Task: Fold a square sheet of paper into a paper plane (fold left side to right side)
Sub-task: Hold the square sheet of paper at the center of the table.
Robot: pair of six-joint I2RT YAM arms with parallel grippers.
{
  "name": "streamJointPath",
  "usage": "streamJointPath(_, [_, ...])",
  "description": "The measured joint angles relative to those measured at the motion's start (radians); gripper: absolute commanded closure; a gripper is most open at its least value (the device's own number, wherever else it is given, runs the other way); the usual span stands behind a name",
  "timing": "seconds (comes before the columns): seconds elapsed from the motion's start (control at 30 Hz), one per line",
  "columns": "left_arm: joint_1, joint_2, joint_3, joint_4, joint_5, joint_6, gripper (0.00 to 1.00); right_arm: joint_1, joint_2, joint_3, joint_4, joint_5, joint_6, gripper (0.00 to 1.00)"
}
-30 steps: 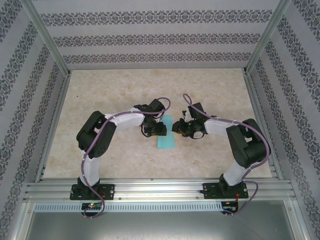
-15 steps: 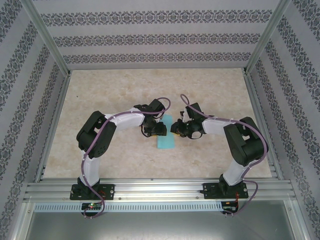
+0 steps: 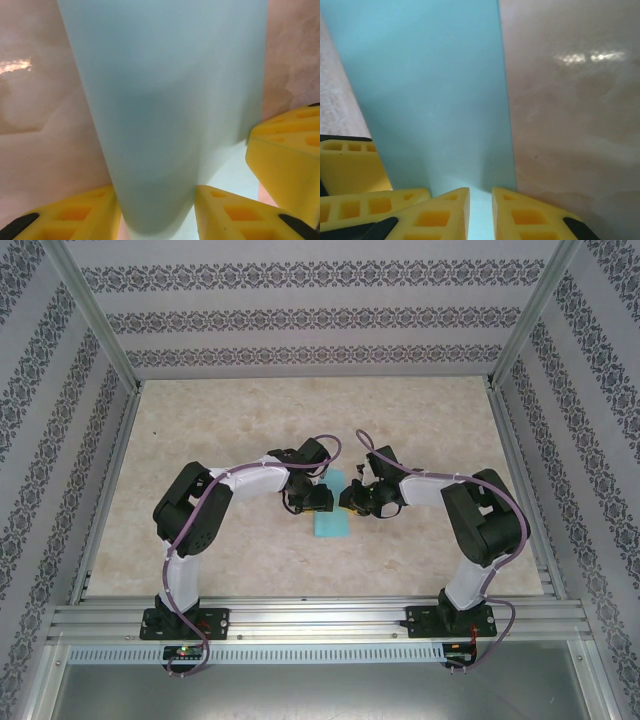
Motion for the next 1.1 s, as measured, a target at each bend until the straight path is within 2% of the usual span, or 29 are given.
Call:
streamJointPath(0.4, [-0.004,-0.002,0.0,-0.001,-0.014,0.0,0.52,0.0,0.02,0.026,-0.037,0.002,-0.008,0.81])
streamJointPath(0.73, [-0.007,-0.076,0.001,-0.049,-0.08,0.011,0.47,0.0,0.029,0.038,-0.049,0.0,-0.024,0.81])
streamJointPath(0.87, [0.0,-0.127,0.001,-0.051,-0.074,0.01,0.53,0.0,0.032,0.043,-0.055,0.0,-0.031,0.81])
streamJointPath(1.1, [0.001,-0.134,0.0,0.029,0.018,-0.002,0.65,0.0,0.033,0.044,-0.058,-0.001,-0.034,0.81])
